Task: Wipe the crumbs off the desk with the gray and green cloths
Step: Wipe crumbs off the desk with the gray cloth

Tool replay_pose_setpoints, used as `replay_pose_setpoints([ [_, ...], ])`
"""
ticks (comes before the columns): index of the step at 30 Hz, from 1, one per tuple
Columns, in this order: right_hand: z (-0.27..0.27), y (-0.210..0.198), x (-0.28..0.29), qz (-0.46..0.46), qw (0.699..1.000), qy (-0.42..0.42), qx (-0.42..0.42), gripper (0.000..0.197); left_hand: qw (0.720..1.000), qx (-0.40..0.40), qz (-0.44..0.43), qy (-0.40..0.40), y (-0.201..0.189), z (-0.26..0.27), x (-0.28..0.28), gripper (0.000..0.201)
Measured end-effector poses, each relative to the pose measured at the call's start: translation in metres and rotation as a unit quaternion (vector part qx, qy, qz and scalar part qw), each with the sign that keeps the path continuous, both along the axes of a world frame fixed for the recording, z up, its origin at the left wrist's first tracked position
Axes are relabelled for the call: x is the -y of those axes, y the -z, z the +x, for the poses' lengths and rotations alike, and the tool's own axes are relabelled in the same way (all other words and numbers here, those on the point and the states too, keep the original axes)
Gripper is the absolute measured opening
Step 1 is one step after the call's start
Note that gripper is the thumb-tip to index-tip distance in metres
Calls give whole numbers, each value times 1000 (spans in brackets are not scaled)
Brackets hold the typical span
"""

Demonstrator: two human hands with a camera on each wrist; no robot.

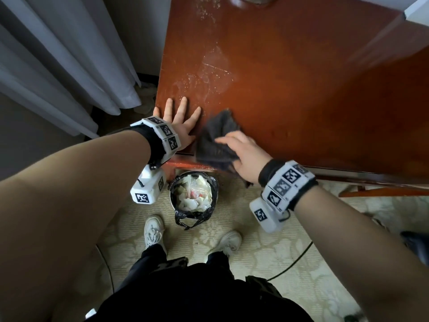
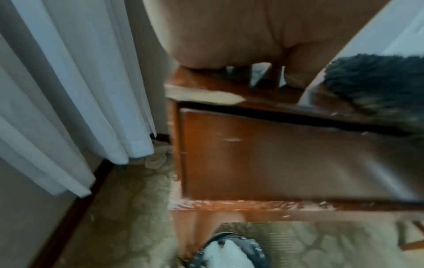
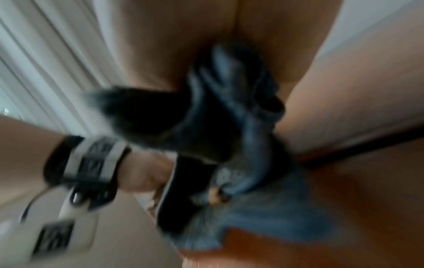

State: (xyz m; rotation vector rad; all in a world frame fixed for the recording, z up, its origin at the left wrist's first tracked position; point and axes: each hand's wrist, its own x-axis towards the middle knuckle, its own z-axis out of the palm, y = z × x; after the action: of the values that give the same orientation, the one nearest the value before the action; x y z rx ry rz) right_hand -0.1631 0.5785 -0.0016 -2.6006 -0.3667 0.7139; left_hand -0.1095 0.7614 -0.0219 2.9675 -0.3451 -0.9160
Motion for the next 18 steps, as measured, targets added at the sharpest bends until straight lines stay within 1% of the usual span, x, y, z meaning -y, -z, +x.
replay_pose_setpoints([
  [2,1,-12,7,46,999,-7,-13,60,1000,13,-4,25,-1,1,-12,65],
  [3,7,-16,15,58,998,15,5,60,999,21,-2,40,1,0,-19,64],
  [4,17,-19,23,58,996,52,42,61,998,27,0,48,1,-1,-27,63],
  [5,27,-19,31,41,991,100,81,63,999,28,-3,46,2,-3,-33,63],
  [6,38,-17,39,7,982,157,106,63,999,24,-7,34,3,-5,-37,63],
  [7,49,-13,46,-42,969,218,107,63,999,22,-8,24,4,-6,-38,63],
  [9,62,-3,47,-157,936,313,44,66,1000,22,10,19,6,-7,-37,62],
  [10,63,0,41,-199,925,324,14,72,999,22,15,20,6,-6,-35,62],
  [11,58,2,32,-219,926,307,11,77,1000,20,16,18,7,-6,-34,62],
  [12,49,4,22,-215,940,262,30,79,1000,18,15,13,7,-5,-33,62],
  [13,37,6,12,-191,961,194,51,79,1000,17,14,7,7,-5,-32,61],
  [14,21,8,1,-160,979,114,54,78,1000,19,11,0,8,-5,-31,61],
  [15,5,8,-7,-125,990,40,41,77,1000,24,8,-7,8,-6,-30,61],
  [16,-8,5,-12,-93,995,-15,18,76,999,29,5,-15,8,-6,-27,61],
  [17,-16,2,-11,-64,997,-40,-2,75,999,32,5,-22,8,-6,-25,61],
  [18,-16,-1,-3,-38,999,-27,-8,75,999,32,7,-28,7,-5,-23,61],
])
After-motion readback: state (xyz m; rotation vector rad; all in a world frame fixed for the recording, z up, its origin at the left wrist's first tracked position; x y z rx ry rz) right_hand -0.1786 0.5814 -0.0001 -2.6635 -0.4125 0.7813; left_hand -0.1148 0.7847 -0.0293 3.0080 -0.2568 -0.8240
